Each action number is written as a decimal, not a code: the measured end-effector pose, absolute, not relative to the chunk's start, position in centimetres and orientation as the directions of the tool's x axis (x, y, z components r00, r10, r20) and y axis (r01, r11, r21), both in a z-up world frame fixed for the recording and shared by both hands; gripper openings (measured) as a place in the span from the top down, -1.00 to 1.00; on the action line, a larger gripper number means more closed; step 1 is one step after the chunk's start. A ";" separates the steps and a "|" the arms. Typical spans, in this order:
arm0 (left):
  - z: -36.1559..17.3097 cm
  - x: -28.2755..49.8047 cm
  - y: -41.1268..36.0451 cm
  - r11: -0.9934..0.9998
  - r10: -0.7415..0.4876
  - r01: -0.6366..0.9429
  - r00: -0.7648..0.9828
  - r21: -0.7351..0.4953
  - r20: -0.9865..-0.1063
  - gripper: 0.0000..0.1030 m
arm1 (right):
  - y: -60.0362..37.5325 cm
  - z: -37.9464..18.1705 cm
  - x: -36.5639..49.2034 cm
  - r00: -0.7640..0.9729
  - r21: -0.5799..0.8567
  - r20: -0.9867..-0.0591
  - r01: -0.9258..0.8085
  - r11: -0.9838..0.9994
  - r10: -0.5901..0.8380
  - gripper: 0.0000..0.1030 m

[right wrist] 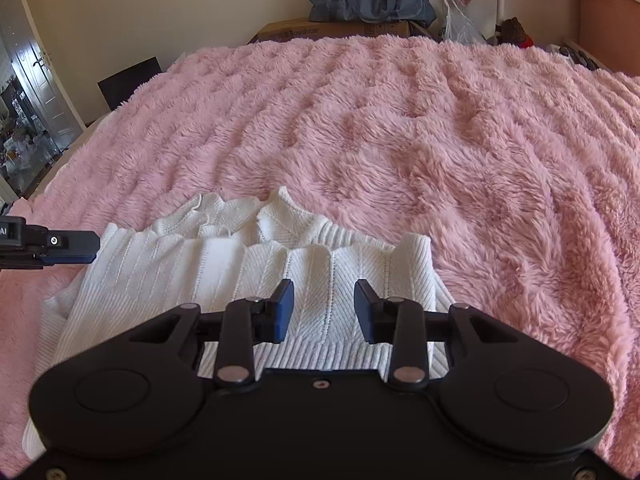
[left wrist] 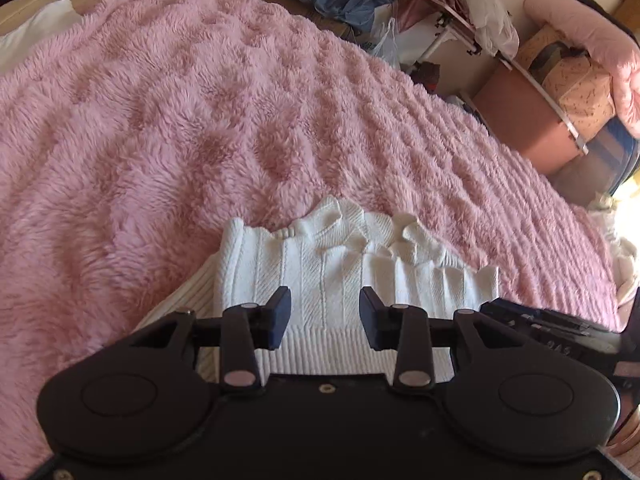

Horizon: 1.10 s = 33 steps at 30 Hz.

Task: Fold small clothes
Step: 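Open both tools and withdraw them from the folded sweater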

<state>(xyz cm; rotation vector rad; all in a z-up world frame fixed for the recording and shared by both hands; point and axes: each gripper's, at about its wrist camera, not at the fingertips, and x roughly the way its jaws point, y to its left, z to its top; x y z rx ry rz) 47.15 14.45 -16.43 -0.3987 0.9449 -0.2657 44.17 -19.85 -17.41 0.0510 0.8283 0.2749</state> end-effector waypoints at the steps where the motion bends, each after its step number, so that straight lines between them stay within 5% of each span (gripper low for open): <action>1: -16.5 46.4 14.2 0.905 -0.384 0.066 0.553 -0.420 -0.740 0.28 | -20.1 -17.2 43.3 0.644 0.152 -0.719 -0.222 0.963 0.261 0.32; 14: -18.2 31.7 9.5 0.872 -0.489 0.247 0.482 -0.423 -0.727 0.25 | -21.3 -16.7 27.7 0.586 0.206 -0.683 -0.417 0.885 0.435 0.32; 24: -23.7 31.0 11.6 0.882 -0.458 0.130 0.461 -0.452 -0.760 0.17 | -23.9 -22.0 27.2 0.559 0.193 -0.771 -0.250 0.949 0.304 0.34; 33: -19.8 28.1 11.6 0.890 -0.446 0.178 0.534 -0.420 -0.718 0.19 | -21.8 -19.8 25.7 0.607 0.171 -0.730 -0.284 0.943 0.315 0.31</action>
